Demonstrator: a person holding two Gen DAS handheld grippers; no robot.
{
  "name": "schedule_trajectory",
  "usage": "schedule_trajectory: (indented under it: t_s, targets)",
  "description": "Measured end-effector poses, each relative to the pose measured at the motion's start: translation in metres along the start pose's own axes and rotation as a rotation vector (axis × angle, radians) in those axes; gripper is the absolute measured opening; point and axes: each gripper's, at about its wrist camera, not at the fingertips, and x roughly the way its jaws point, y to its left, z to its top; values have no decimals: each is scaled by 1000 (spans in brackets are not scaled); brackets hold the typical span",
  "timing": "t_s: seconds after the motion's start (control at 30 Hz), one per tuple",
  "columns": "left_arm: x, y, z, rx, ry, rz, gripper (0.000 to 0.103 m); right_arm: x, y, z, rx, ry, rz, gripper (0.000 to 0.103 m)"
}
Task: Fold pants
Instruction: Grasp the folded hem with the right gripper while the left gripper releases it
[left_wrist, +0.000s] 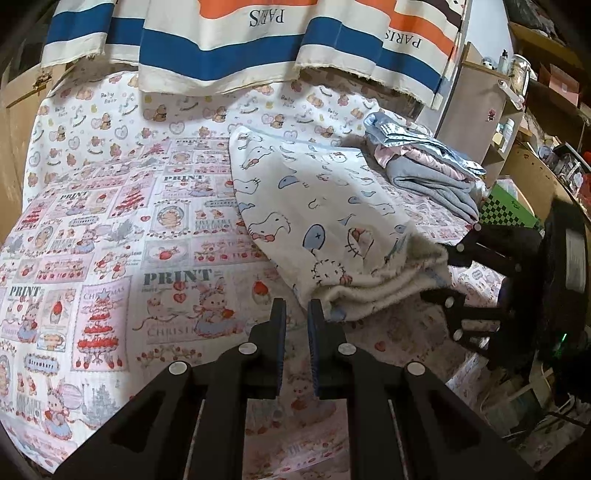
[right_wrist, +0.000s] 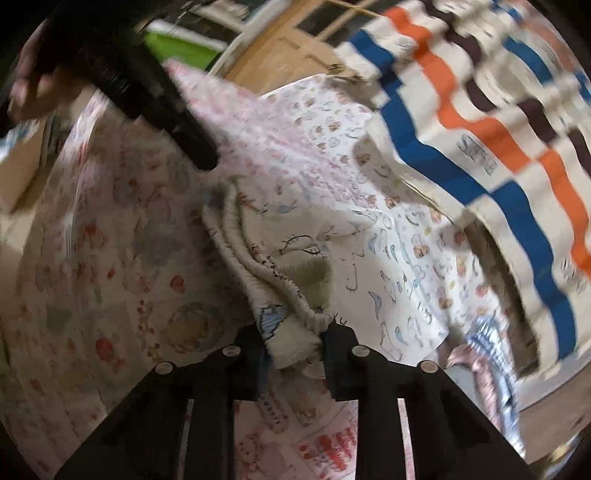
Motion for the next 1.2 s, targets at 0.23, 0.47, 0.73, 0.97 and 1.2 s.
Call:
schedule_trajectory:
  t_s: [0.23, 0.47, 0.73, 0.97, 1.2]
  targets:
    - [12, -13, 3, 117, 13, 50, 25, -1, -77, -11, 502, -65, 119, 22]
    - [30, -17, 28, 202, -27, 29, 44, 9, -99, -21, 620, -102, 296, 22]
    - [39, -35, 40, 420, -60, 34, 62, 7, -105, -32, 639, -117, 369, 22]
    - [39, -43, 42, 590, -91, -36, 77, 8, -107, -34, 579, -91, 439, 22]
    - [62, -44, 56, 573, 7, -150, 17, 9, -107, -29, 558, -86, 443, 22]
